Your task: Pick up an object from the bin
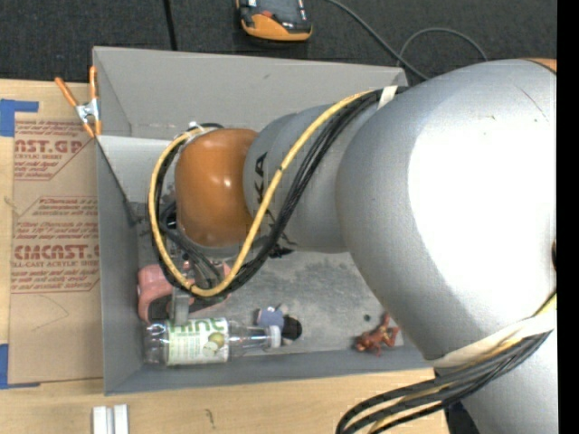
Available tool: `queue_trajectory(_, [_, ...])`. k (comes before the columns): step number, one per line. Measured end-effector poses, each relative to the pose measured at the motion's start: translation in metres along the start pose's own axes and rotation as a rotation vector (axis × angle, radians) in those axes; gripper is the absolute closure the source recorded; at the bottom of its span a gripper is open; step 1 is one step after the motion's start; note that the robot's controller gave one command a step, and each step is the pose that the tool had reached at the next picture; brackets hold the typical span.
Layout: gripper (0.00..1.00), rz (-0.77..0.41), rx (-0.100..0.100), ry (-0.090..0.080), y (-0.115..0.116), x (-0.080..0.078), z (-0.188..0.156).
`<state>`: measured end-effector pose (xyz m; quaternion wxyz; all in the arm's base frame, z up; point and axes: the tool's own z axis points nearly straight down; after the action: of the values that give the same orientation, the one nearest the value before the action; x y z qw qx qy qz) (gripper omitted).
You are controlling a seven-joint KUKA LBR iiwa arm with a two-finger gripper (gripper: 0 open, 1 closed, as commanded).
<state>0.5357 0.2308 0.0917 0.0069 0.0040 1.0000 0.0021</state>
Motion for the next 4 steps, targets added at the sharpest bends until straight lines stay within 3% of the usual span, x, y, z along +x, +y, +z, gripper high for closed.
queue_trajectory(1, [0.0, -0.001, -0.003, -0.003, 0.001, 0.001, 0.003])
queue_trajectory(2, [0.0, -0.001, -0.003, -0.003, 0.001, 0.001, 0.003])
queue_trajectory(3, [0.0, -0.109, -0.012, -0.015, -0.013, 0.0, 0.005])
queue_trajectory(4, [1.0, -0.253, -0.012, 0.009, -0.042, -0.021, 0.014])
